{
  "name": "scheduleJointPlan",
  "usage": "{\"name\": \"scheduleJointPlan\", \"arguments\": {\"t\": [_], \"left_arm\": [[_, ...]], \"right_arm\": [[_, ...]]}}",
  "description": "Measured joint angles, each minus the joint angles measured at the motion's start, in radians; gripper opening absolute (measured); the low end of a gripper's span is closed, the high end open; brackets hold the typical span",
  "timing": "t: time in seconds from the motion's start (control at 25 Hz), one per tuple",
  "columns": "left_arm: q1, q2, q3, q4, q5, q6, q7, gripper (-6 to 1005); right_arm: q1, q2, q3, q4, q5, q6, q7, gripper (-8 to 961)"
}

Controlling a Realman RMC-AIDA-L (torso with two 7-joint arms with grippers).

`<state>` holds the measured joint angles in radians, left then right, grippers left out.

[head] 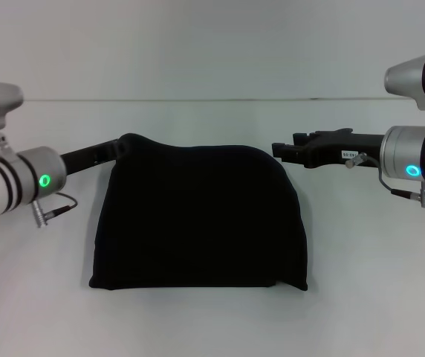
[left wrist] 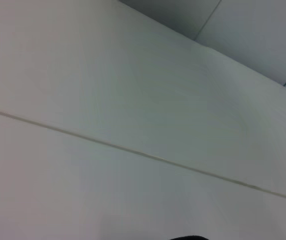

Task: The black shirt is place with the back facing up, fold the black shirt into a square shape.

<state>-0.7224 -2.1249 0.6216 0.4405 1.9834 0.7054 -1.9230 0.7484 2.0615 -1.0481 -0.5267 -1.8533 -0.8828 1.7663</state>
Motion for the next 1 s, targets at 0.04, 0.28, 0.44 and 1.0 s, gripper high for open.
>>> {"name": "scheduleJointPlan", "arguments": {"t": [0.04,0.28,0.44,1.0], "left_arm": [[0.005,0.001,-0.001,0.005,0.000,0.000,0.000,13],[0.094,0.004,0.003,0.152,-0.002,0.134,0.028,239],[0.151,-0.004,-0.032,0.254,-0.032,0.400,0.134,425],[0.103,0.018,0.014,0.261,0.052,0.896,0.352,890]], "right_arm": [[0.000,0.000,0.001,0.000,0.002,-0.002,-0.003,567],[-0.016,0.006,0.055,-0.040,0.010,-0.040,-0.018,640],[-0.037,0.007,0.133,-0.063,0.011,-0.161,-0.095,781],[-0.016,-0.084,0.156,-0.074,-0.142,-0.584,-0.189,946]]}}
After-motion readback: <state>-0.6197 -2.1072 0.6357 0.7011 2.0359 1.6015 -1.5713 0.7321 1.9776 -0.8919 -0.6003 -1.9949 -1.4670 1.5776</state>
